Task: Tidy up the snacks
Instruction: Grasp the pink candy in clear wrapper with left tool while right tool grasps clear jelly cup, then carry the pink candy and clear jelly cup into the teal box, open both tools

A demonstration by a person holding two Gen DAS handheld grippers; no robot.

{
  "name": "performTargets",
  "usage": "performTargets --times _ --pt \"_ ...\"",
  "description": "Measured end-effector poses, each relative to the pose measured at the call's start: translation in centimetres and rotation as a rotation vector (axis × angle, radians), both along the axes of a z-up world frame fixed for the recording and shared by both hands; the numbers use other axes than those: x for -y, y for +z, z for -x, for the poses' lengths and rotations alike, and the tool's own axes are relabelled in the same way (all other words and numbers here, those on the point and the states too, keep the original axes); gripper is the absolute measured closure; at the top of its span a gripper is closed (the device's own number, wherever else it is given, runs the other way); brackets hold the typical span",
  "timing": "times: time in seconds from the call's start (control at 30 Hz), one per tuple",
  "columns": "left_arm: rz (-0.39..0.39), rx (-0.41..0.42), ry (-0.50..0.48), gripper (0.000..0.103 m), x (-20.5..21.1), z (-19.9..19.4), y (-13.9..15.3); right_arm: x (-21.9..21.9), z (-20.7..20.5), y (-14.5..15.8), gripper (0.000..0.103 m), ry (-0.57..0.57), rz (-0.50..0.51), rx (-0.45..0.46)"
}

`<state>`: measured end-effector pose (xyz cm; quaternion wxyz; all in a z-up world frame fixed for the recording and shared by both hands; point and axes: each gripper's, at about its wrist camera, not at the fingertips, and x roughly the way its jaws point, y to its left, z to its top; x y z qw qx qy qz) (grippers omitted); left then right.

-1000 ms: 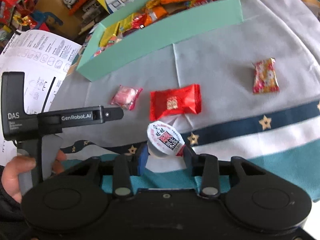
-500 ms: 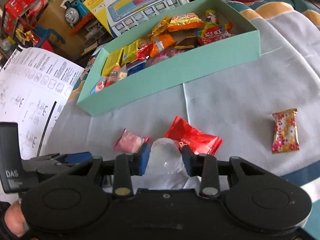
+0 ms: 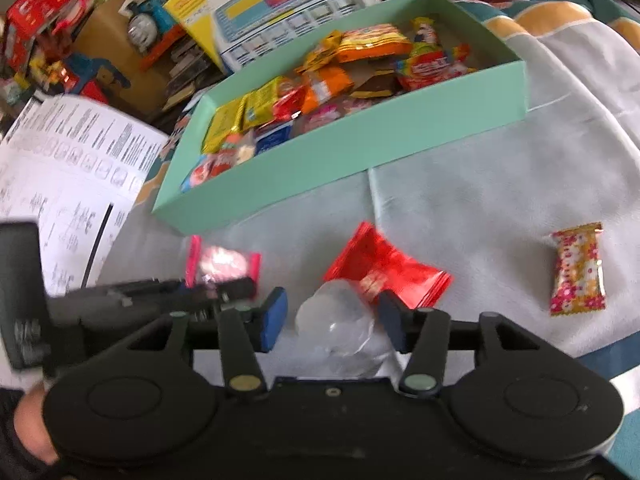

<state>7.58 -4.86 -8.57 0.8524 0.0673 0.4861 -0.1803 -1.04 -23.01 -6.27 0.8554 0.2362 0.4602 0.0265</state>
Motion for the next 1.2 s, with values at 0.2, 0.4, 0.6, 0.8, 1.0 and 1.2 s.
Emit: performTargets --times 0.2,0.4,0.6,0.8,1.0,1.2 --pt "0.058 -0.026 0.037 0.083 -3.0 -0.2 0.0 -2.6 -1.2 -0.8 0.05 0.051 0.096 -0.025" --pt "0.083 -0.027 0.043 0.081 -3.9 -0.3 -0.1 -4.8 -2.7 -0.8 0.069 0.119 0.181 -0.006" --pt "0.086 -0.016 0.044 0.08 -3.8 -0.5 -0.2 -5.9 -2.6 -1.0 0.067 0.141 0.21 0.017" --pt "0.088 0.001 0.078 0.09 -4.1 -0.5 -0.2 -6.7 -2.1 -0.9 0.069 0.181 0.267 0.039" --pt "0.09 0.013 0.067 0.091 -4.1 -0.3 0.9 -5.9 -2.0 0.1 0.069 0.171 0.227 0.053" --pt "0.115 0.046 0.027 0.091 -3.2 0.0 3.2 -4.2 -2.2 2.7 0.069 0.123 0.187 0.119"
